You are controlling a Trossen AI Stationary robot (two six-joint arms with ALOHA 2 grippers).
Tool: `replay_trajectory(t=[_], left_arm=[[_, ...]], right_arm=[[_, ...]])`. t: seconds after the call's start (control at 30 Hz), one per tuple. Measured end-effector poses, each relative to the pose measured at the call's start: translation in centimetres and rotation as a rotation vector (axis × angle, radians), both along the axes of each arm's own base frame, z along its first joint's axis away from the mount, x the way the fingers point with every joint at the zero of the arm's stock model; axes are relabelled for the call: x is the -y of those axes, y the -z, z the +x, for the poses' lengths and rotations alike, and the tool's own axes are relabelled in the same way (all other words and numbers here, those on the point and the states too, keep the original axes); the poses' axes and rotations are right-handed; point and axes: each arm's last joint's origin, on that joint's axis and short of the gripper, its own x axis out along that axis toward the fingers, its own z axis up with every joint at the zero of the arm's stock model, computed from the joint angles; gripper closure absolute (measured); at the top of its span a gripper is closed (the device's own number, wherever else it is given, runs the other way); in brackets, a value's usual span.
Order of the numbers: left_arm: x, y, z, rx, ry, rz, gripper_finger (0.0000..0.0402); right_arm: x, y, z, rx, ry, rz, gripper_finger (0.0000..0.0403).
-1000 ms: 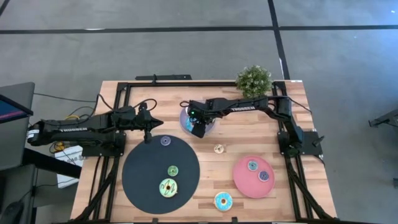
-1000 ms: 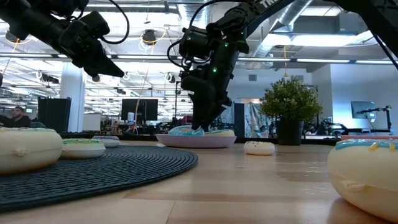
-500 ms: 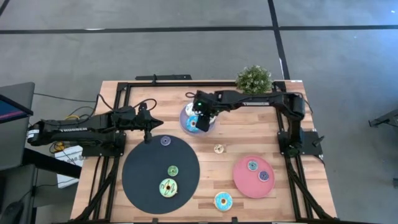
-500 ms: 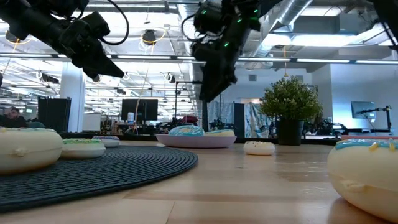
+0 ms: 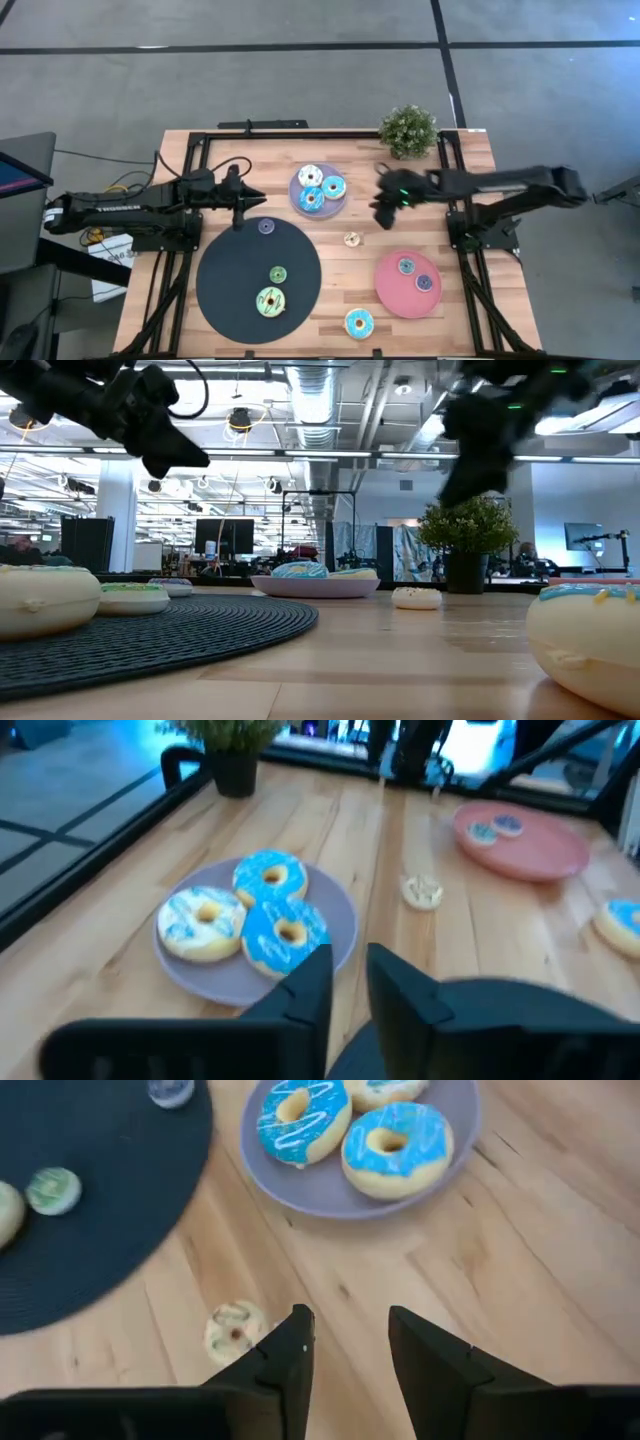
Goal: Pick & Place donuts
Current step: Put the small blue donut on the pink plate
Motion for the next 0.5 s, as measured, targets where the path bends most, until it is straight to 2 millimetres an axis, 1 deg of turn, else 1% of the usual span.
replay_trajectory(t=[0.1,0.23,0.37,0.5], left_arm=[[-0.1,-0.3,0.1,0.029,-0.016,0.010,0.0294],[-0.3,-0.6,0.2,0.056,-0.078,0.032,0.0244],[-0.2,-1.1,0.4,0.115,-0.091,0.025,0.0219],[0.6,-0.9,1.4,0.057,-0.129,0.011,0.0215]], right_arm=[[-1.6,1.1,-3.3,0.086,0.036,-0.017,0.0289],[-2.8,2.6,-6.7,0.184,0.077,-0.022,0.0307],[-3.3,4.0,-8.6,0.251,0.059,-0.021,0.0334],[-3.6,5.2,-9.5,0.257,0.046,-0.002,0.0352]])
